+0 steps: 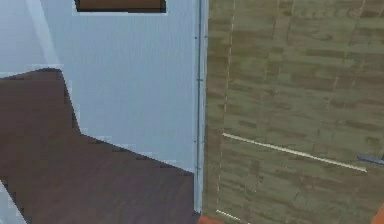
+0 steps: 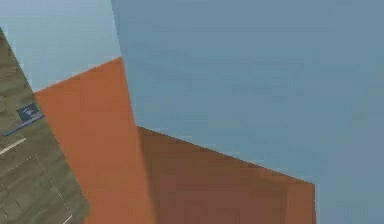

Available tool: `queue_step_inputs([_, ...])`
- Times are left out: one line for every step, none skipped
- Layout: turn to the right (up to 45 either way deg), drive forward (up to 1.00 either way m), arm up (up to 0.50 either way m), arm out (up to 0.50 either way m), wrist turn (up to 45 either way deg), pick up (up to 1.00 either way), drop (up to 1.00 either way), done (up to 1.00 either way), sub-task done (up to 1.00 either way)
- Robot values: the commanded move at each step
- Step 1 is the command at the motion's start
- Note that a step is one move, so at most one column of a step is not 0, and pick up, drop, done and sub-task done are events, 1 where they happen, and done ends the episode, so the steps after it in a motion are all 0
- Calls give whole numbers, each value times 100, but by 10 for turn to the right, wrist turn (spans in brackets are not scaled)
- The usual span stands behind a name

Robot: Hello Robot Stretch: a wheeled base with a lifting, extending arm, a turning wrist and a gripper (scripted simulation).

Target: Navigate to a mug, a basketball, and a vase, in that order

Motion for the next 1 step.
queue_step_inputs([-30,0,0,0,0,0,0,0,0])
